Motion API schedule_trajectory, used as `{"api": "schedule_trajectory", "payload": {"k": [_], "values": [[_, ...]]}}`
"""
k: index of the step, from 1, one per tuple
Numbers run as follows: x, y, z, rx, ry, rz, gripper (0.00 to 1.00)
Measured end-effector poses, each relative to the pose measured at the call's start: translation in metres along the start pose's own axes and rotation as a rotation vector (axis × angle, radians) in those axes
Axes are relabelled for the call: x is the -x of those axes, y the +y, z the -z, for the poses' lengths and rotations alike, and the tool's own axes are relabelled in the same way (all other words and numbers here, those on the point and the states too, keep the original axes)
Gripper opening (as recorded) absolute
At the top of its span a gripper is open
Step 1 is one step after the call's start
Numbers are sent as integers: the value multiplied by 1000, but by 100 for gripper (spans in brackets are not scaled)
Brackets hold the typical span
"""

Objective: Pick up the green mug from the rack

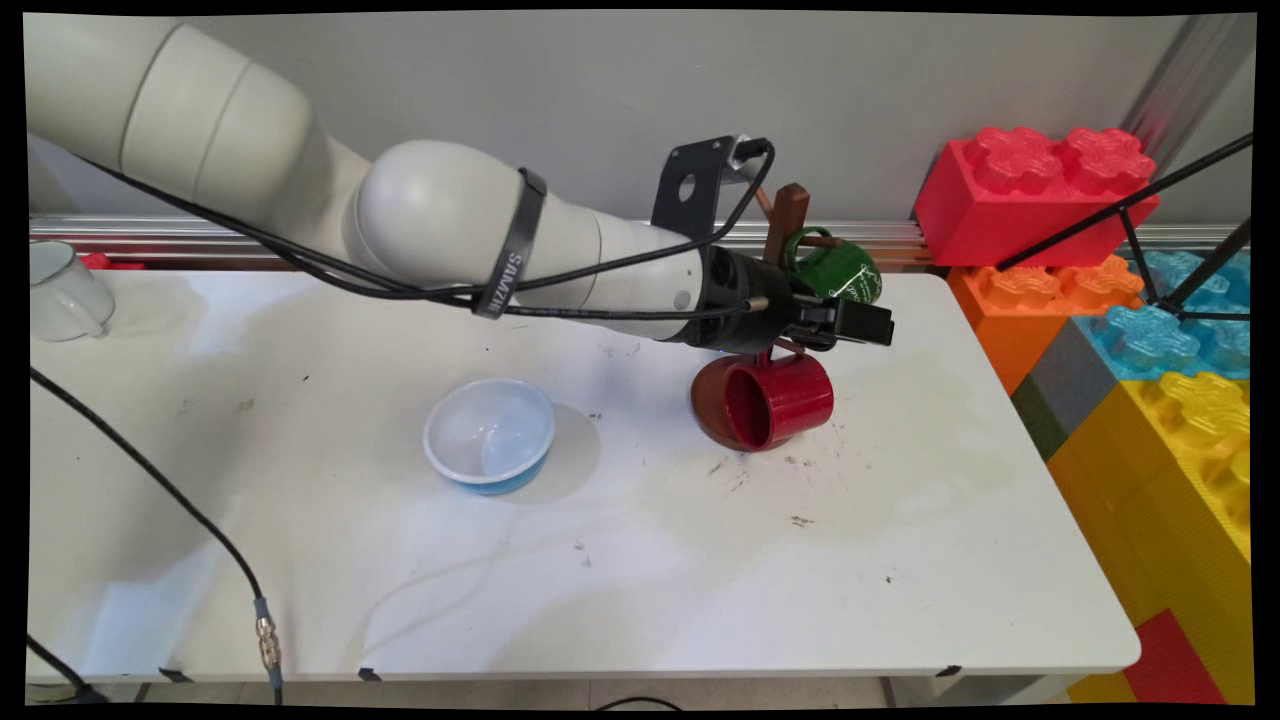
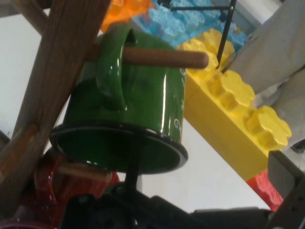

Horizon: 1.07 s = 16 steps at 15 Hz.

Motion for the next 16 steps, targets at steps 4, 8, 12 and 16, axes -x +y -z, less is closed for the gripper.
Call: {"api": "schedule_trajectory", "payload": {"k": [4,8,12,16], "values": [[3,-2,-4,5,38,19,100],[5,-5,-9,9,67,36,100],[7,-6,-13,19,80,55,100],[8,-5,-17,33,90,77,100]]}}
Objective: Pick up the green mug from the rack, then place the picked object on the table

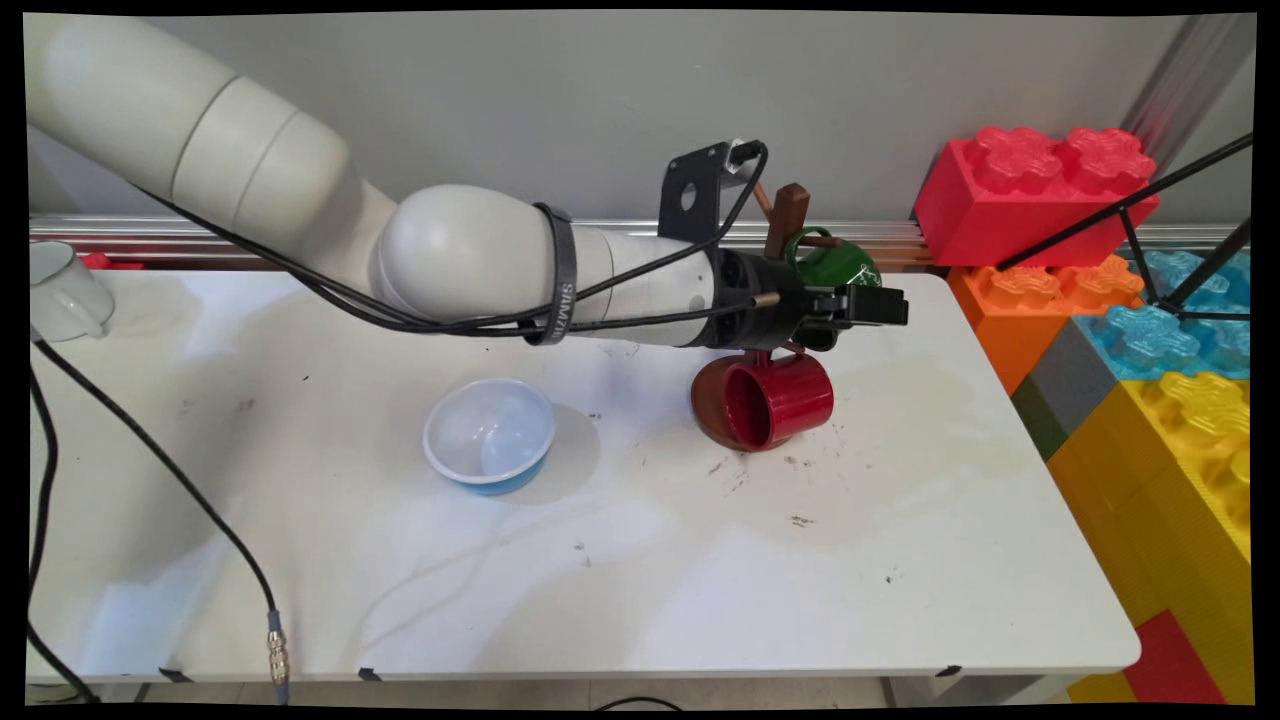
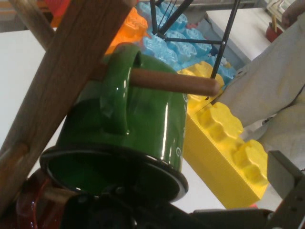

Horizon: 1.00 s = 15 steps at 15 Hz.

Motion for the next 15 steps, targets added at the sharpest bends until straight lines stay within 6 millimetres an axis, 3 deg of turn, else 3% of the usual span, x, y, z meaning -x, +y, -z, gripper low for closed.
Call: {"api": "schedule_trajectory", "payload": {"k": [5,6,15], "values": [[1,0,-1,7,11,21,100],[1,-1,-1,7,12,22,0],[3,-8,3,-9,10,33,0]]}}
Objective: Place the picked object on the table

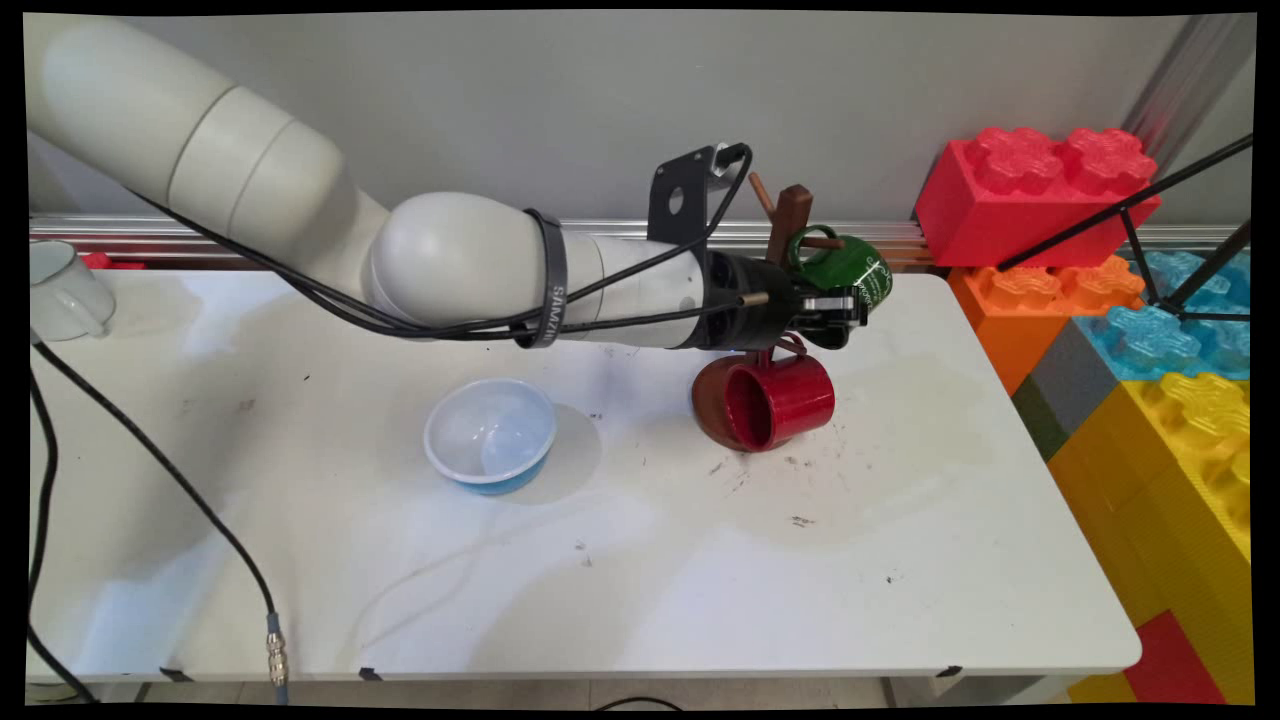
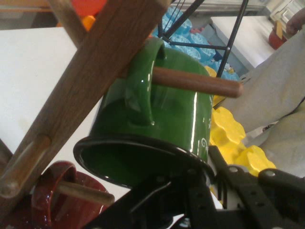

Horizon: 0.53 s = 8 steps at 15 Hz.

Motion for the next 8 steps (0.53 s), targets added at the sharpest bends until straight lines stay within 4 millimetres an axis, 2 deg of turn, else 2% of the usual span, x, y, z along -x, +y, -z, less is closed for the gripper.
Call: {"api": "schedule_trajectory", "payload": {"k": [8], "values": [[0,0,5,14,3,8,0]]}}
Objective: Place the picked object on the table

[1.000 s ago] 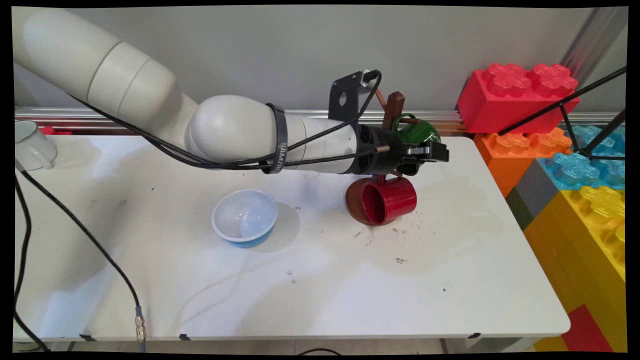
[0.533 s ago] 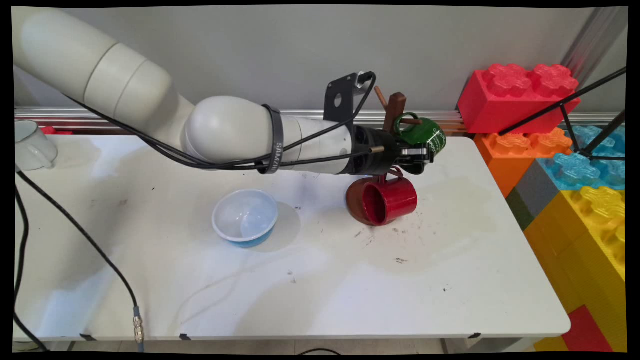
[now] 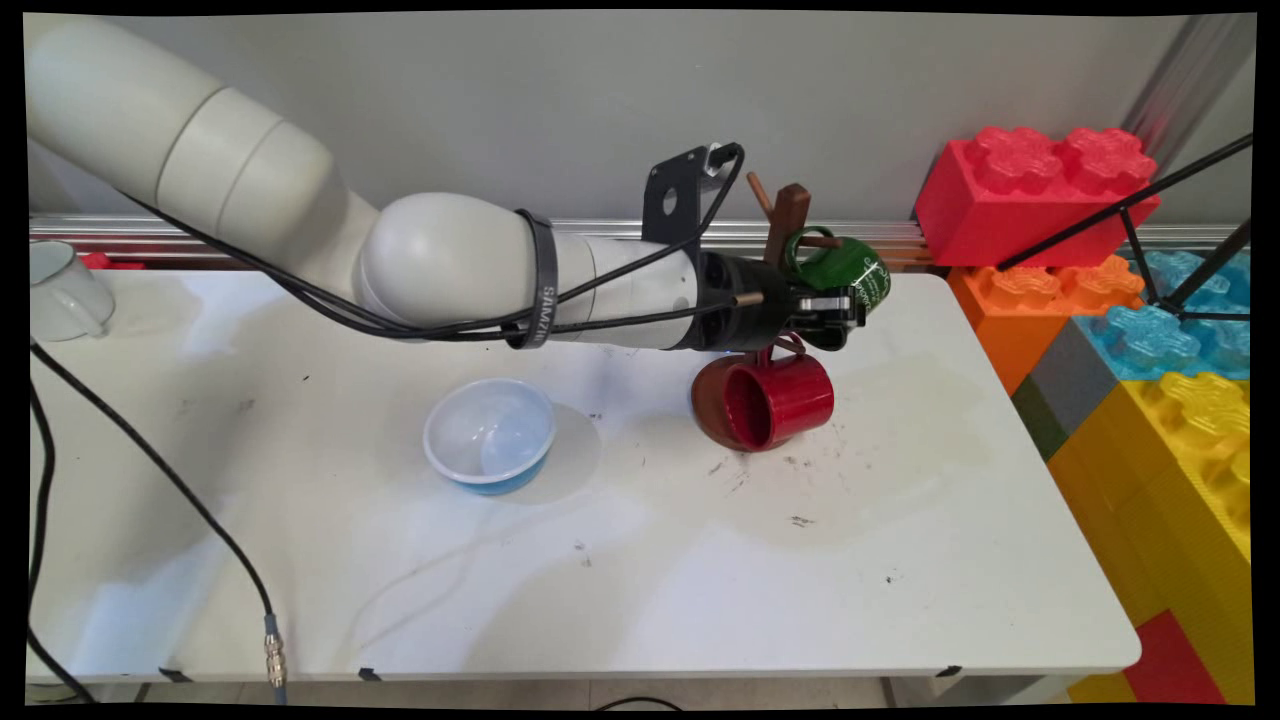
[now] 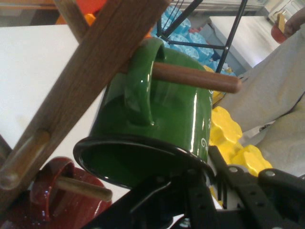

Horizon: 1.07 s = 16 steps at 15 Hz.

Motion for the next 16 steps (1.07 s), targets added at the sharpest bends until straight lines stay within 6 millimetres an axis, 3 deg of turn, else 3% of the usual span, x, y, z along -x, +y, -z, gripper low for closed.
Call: {"api": "schedule_trajectory", "payload": {"k": [16], "values": [[-3,38,21,119,5,38,0]]}}
